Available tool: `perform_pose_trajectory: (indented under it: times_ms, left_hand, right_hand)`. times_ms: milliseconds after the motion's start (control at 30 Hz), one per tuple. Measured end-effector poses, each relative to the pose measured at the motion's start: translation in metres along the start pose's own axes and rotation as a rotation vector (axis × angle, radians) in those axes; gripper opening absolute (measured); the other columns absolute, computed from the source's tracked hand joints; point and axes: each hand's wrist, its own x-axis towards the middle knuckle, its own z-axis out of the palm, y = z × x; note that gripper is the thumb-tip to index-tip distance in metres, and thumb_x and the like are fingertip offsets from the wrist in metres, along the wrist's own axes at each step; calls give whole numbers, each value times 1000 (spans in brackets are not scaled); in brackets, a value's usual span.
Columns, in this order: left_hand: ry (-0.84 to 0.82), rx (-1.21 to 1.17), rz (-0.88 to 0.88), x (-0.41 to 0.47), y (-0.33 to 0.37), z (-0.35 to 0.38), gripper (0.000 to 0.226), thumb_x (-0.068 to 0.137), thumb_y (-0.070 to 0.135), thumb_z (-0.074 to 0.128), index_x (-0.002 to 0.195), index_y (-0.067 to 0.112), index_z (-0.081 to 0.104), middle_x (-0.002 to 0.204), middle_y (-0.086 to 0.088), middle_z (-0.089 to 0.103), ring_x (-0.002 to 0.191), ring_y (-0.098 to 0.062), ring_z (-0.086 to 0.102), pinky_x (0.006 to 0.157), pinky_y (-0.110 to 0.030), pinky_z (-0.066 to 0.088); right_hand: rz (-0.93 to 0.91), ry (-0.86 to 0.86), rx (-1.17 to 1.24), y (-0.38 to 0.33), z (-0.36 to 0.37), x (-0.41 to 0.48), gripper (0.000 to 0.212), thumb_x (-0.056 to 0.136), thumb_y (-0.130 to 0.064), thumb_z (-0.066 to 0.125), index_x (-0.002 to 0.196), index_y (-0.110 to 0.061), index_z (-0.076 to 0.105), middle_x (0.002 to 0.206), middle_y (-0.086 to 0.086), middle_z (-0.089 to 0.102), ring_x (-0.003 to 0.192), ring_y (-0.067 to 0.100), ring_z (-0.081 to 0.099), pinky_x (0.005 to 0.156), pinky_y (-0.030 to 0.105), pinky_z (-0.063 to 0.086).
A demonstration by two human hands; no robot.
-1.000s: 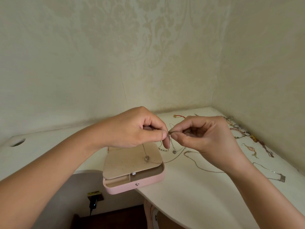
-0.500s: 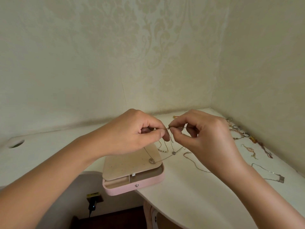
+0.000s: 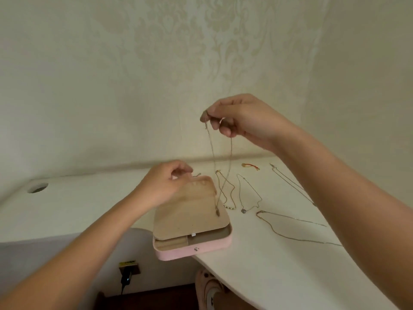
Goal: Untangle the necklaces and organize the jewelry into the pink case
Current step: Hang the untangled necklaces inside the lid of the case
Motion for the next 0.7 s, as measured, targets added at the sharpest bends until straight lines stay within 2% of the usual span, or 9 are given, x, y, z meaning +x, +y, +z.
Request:
perform_pose_trajectory:
  times_ms: [67, 133, 300, 500, 700]
  left_hand:
    - [6, 226, -138, 6, -33, 9, 22, 94, 29, 55, 113, 21, 63, 112, 5, 60, 113, -19, 55, 89, -27, 39]
    - [-17, 400, -256, 10, -61, 18, 38, 95, 39, 47, 124, 17, 57, 127, -3, 53, 121, -24, 46, 98, -33, 36]
    - [23, 564, -330, 6, -73, 37, 47, 92, 57, 42, 115, 20, 61, 124, -6, 47, 120, -29, 38, 97, -39, 35]
    - [62, 411, -349, 3, -77, 43, 50, 88, 61, 47, 106, 17, 60, 111, -5, 44, 110, -26, 36, 93, -36, 39]
    - [348, 272, -208, -2, -83, 47, 40, 80, 52, 67, 86, 12, 63, 96, 0, 41, 99, -21, 36, 88, -29, 37]
  right_hand:
    - [7, -31, -43, -8, -1, 18, 20, 95, -12, 52, 89, -6, 70, 66, -2, 59, 53, 10, 45, 53, 17, 37]
    - [6, -46, -99, -15, 1, 35, 19, 95, -14, 54, 90, -6, 70, 66, -2, 59, 55, 10, 46, 55, 17, 39]
    - [-26, -26, -248, -27, 7, 71, 20, 93, -24, 61, 83, -12, 73, 65, -4, 57, 55, 8, 45, 57, 15, 40]
    - [-32, -11, -270, -22, 22, 111, 18, 92, -20, 61, 86, -8, 73, 67, -3, 61, 60, 9, 47, 60, 17, 42]
    - [-21, -46, -277, -7, 42, 135, 19, 93, -20, 61, 93, -5, 73, 70, -2, 61, 56, 8, 47, 59, 16, 41]
